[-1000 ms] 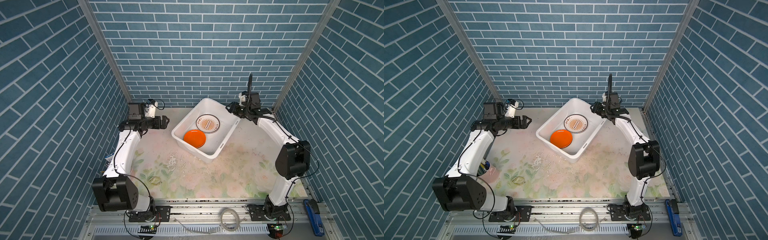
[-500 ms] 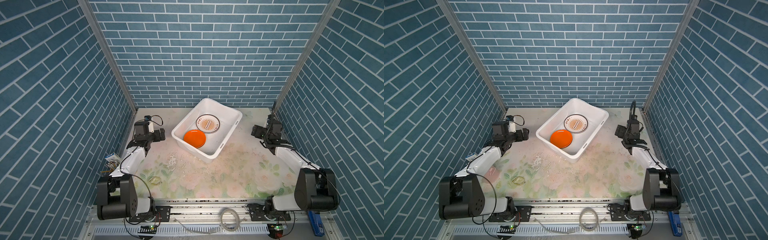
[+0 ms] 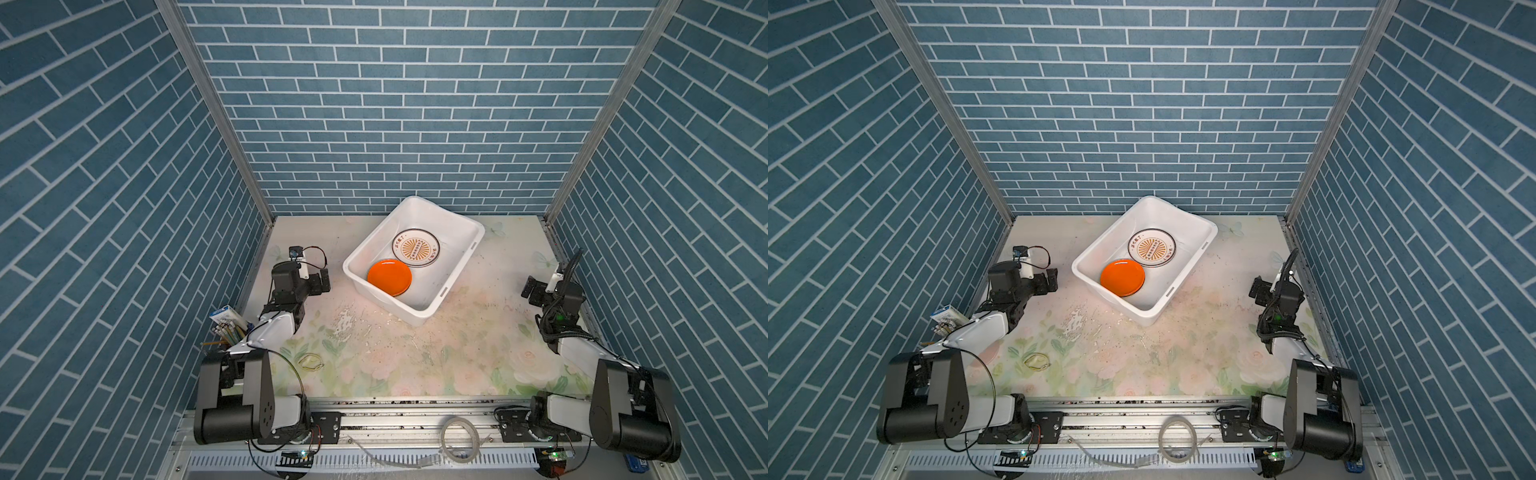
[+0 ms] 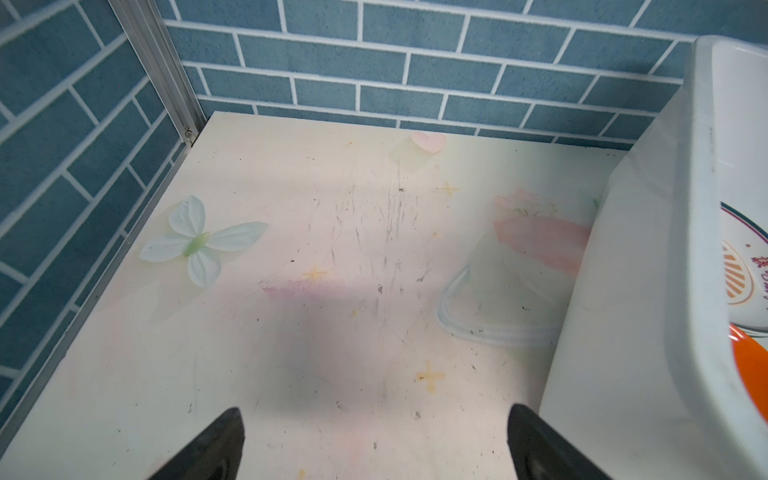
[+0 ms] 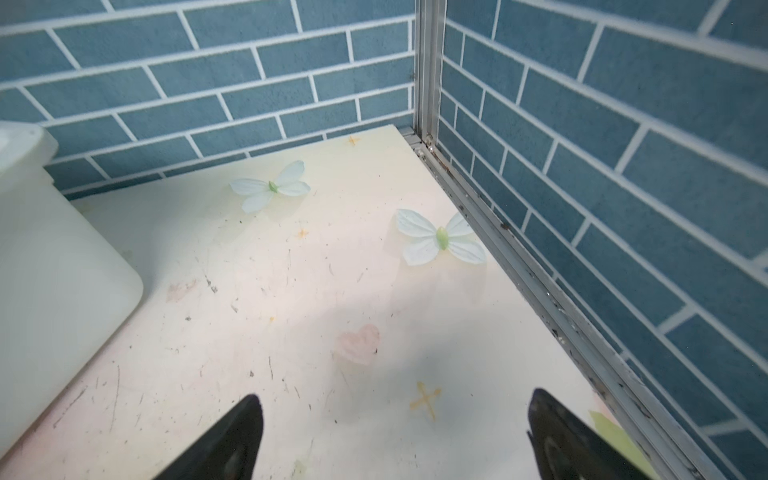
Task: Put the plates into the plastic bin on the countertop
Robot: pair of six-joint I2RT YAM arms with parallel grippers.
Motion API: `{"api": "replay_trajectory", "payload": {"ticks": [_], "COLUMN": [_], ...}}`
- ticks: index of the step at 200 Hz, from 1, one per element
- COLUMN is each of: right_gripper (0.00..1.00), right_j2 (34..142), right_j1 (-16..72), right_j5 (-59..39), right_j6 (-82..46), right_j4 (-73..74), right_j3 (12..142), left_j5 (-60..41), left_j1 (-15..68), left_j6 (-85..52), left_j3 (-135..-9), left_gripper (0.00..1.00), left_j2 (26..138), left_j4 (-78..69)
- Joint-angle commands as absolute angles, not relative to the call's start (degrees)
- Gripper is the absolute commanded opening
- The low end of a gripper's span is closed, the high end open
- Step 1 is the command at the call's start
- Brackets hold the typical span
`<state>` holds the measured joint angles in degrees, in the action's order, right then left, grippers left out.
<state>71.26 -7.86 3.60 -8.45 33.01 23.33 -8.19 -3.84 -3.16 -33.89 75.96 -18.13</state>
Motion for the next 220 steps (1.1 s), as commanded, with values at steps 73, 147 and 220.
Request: {"api": "replay_trajectory", "payload": {"ticks": [73,147,220], "right_gripper": [0.99,0.99,0.99], "right_j2": [79.5,88.0,88.2], "right_j1": [-8.6,-5.6,-4.8], "right_j5": [-4.7,1.2,0.7], "right_j6": [-8.3,-6.8,-5.6], "right_j4": [50.6,61.8,56.1], "right_j3": [18.0,15.8,19.1], "left_j5": [-10.5,-14.2,-14.4], "left_j1": [-5.3,-9.0,-5.8], "left_j6": [-2.4,-3.1,0.6], "left_j3": [-19.7,-17.6,-14.7], "left_gripper": [0.99,1.0,1.0], "left_j2": [68.5,82.3,88.7], "left_j4": [-35.0,-53.6,-65.5]}}
